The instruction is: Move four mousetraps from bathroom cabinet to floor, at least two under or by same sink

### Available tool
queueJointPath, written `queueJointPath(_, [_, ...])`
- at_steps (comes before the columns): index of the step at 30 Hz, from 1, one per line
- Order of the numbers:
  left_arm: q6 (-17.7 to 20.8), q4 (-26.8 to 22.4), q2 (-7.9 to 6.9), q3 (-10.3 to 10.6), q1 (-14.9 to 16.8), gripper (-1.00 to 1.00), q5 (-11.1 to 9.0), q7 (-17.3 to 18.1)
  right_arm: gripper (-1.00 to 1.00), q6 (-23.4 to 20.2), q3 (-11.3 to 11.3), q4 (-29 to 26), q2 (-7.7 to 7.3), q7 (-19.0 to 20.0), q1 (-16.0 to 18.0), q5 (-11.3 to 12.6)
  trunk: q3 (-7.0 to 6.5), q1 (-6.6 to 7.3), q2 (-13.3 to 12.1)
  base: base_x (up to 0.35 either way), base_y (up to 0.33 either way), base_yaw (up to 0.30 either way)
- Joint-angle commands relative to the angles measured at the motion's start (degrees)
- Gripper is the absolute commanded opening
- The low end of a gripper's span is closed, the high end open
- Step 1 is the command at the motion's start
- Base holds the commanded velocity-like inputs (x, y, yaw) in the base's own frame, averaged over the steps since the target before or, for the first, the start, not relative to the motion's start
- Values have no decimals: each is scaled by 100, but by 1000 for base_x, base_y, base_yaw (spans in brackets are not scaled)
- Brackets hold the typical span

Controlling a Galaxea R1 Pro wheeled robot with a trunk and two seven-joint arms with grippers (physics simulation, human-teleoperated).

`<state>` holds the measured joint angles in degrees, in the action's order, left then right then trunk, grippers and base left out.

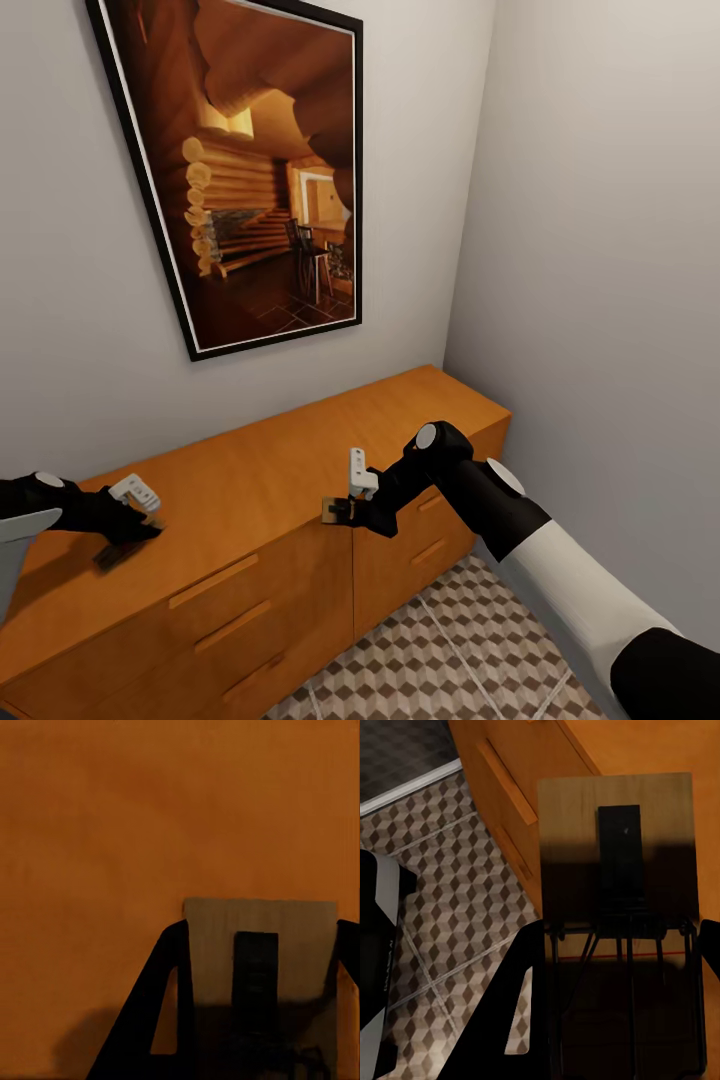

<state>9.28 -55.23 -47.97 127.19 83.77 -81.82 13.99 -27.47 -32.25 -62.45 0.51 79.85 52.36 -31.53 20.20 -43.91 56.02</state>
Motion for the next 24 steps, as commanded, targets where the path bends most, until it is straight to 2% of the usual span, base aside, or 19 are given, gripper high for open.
queueJointPath(1, [87, -359, -2, -149, -109, -100, -64, 20, -100, -74, 0, -8, 2, 40, 4, -21, 10, -2, 4, 0, 0, 0])
queueJointPath(6, [1108, -591, -33, -804, -106, -100, -42, 12, -100, -74, 0, -12, 2, 38, 3, -20, 10, -2, 4, 0, 0, 0])
queueJointPath(8, [1297, -626, -41, -1072, -106, -100, -28, 9, -100, -74, 0, -16, 2, 38, 3, -20, 10, -2, 4, 0, 0, 0])
queueJointPath(10, [1398, -699, -44, -1233, -106, -100, -20, 8, -100, -74, 0, -19, 2, 39, 3, -20, 10, -2, 4, 0, 0, 0])
queueJointPath(15, [1660, -908, -58, -1366, -100, -100, -16, 8, -100, -74, 0, -21, 2, 40, 2, -20, 10, -2, 4, 0, 0, 0])
queueJointPath(21, [1796, -999, -94, -1487, -93, -100, -17, 7, -100, -74, 0, -21, 2, 40, 2, -20, 10, -2, 4, 0, 0, 0])
queueJointPath(24, [2026, -1059, -103, -1522, -79, -100, -29, 7, -100, -74, 0, -21, 2, 40, 2, -22, 10, -2, 4, 0, 0, 0])
